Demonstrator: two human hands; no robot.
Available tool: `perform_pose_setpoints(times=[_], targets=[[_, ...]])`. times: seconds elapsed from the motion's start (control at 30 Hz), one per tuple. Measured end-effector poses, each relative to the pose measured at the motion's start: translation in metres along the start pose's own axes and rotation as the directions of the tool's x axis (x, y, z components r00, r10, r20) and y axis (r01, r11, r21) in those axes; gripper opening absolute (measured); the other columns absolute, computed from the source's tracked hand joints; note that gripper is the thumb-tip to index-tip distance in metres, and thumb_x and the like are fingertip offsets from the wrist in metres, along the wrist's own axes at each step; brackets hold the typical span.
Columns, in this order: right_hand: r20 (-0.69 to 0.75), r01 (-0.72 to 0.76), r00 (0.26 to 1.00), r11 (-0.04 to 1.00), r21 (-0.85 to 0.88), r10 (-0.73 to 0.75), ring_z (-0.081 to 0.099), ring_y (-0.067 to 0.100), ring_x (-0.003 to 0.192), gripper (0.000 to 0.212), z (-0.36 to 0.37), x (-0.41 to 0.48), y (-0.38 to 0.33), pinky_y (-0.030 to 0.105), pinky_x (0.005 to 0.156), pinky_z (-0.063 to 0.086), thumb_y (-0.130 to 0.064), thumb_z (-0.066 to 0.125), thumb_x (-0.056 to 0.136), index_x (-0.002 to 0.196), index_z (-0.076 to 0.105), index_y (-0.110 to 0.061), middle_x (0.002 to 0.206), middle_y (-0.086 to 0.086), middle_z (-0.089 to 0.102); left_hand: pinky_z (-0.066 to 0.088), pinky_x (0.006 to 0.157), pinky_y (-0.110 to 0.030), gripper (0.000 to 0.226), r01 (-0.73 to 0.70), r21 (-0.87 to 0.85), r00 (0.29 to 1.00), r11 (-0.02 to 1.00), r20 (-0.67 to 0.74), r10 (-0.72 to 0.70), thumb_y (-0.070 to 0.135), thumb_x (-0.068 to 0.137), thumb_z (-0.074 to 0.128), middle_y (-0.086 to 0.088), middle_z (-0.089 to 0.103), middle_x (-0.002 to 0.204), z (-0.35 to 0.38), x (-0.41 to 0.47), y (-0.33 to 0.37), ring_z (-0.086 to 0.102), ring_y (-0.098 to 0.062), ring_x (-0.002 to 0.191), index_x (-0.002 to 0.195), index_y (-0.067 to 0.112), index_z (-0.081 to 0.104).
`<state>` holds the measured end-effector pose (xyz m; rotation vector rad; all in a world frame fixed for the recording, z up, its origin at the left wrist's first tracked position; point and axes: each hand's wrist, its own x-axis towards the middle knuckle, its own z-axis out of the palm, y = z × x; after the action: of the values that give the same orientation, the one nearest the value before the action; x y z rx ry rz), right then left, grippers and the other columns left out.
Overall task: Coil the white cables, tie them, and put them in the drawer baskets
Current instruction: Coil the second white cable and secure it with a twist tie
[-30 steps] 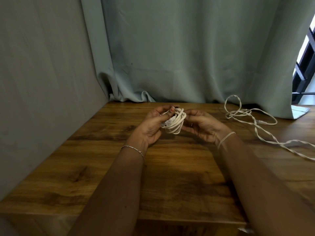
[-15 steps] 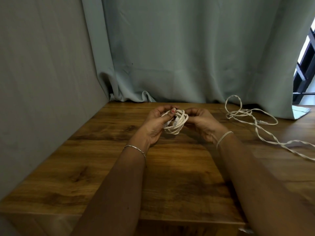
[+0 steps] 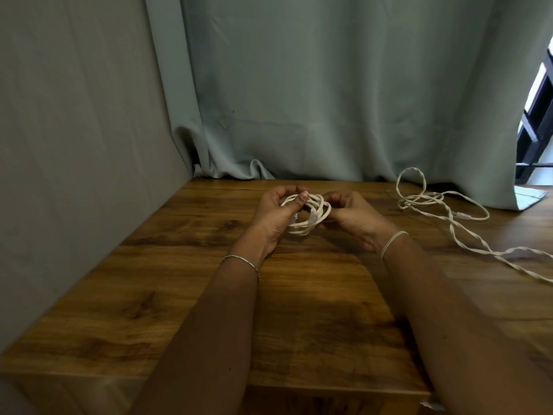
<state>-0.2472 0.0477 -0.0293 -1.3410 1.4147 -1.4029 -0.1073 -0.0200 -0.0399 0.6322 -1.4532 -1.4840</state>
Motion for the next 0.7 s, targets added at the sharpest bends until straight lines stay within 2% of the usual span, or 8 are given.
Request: perform_pose_setpoints(times=[0.1,0.17,0.23,0.33,0.4,0.5,0.57,0.7], targets=[[0.008,-0.051,0.999,0.998,-0.040,0.051,0.069,0.011,0.076,0.014,-0.001,0.000,-0.001,0.022,0.064,0.056,-0.004,0.061,0.089,0.099,0.069,-0.009,0.084,0.004,0.073,0.055,0.090,-0.041,0.010,0.001,0.050,1.000,0.999,-0.015,0.000,0.010,0.086,0.068,-0.006,0.072,0.100,-0.001,0.002,-0.002,0.068,-0.022,0.099,0.094,0.016,0.068],[-0.033,-0.084,0.996,0.995,-0.048,0.082,0.069,0.015,0.073,0.021,0.000,-0.001,-0.003,0.023,0.061,0.056,-0.005,0.048,0.096,0.094,0.069,-0.009,0.079,0.005,0.073,0.057,0.085,-0.037,0.010,-0.011,0.087,1.000,0.996,-0.020,0.013,0.012,0.087,0.068,-0.004,0.072,0.100,0.000,0.003,-0.004,0.068,-0.021,0.098,0.095,0.017,0.067],[-0.073,-0.112,0.991,0.993,0.023,0.113,0.067,0.016,0.070,0.027,0.001,-0.002,-0.005,0.026,0.058,0.056,-0.010,0.041,0.098,0.091,0.068,-0.009,0.077,0.005,0.071,0.057,0.076,-0.030,0.010,-0.017,0.107,0.999,0.994,-0.040,0.022,0.014,0.088,0.068,-0.003,0.071,0.099,0.001,0.004,-0.006,0.068,-0.019,0.095,0.098,0.016,0.066],[-0.035,-0.161,0.985,0.970,0.184,0.171,0.068,0.013,0.067,0.031,0.003,-0.007,-0.008,0.031,0.062,0.055,-0.030,0.044,0.099,0.095,0.067,-0.011,0.084,0.004,0.071,0.053,0.065,-0.020,0.014,-0.032,0.140,0.993,0.990,-0.109,0.048,0.019,0.088,0.069,0.001,0.070,0.094,0.002,0.008,-0.008,0.067,-0.013,0.088,0.100,0.014,0.066],[-0.005,-0.156,0.987,0.978,0.135,0.158,0.070,0.013,0.074,0.029,0.004,-0.012,-0.008,0.034,0.070,0.056,-0.038,0.055,0.094,0.091,0.068,-0.012,0.082,0.003,0.073,0.053,0.066,-0.020,0.014,-0.046,0.172,0.988,0.984,-0.140,0.070,0.022,0.087,0.070,0.001,0.070,0.092,0.002,0.009,-0.010,0.067,-0.014,0.086,0.099,0.015,0.066],[-0.010,-0.126,0.992,0.986,0.112,0.128,0.069,0.014,0.079,0.019,0.009,-0.018,-0.003,0.033,0.076,0.055,-0.030,0.069,0.085,0.093,0.067,-0.012,0.083,0.003,0.074,0.056,0.074,-0.029,0.015,-0.052,0.185,0.983,0.981,-0.163,0.083,0.025,0.087,0.070,-0.001,0.071,0.093,0.004,0.008,-0.013,0.067,-0.015,0.086,0.099,0.017,0.066],[-0.018,-0.105,0.994,0.986,0.131,0.108,0.069,0.012,0.079,0.020,0.013,-0.020,-0.002,0.029,0.071,0.055,-0.028,0.067,0.088,0.101,0.067,-0.013,0.087,0.003,0.073,0.058,0.075,-0.032,0.015,-0.049,0.154,0.980,0.987,-0.183,0.077,0.025,0.086,0.071,-0.004,0.072,0.094,0.008,0.005,-0.012,0.069,-0.018,0.086,0.097,0.017,0.067],[-0.138,-0.026,0.990,0.993,0.111,0.041,0.066,0.019,0.069,0.017,0.015,-0.036,-0.009,0.029,0.060,0.054,-0.021,0.062,0.093,0.090,0.067,-0.005,0.076,0.009,0.070,0.058,0.069,-0.029,0.011,-0.050,0.105,0.981,0.993,-0.181,0.068,0.024,0.085,0.073,-0.005,0.072,0.090,0.022,-0.008,-0.009,0.070,-0.017,0.080,0.092,0.017,0.067]])
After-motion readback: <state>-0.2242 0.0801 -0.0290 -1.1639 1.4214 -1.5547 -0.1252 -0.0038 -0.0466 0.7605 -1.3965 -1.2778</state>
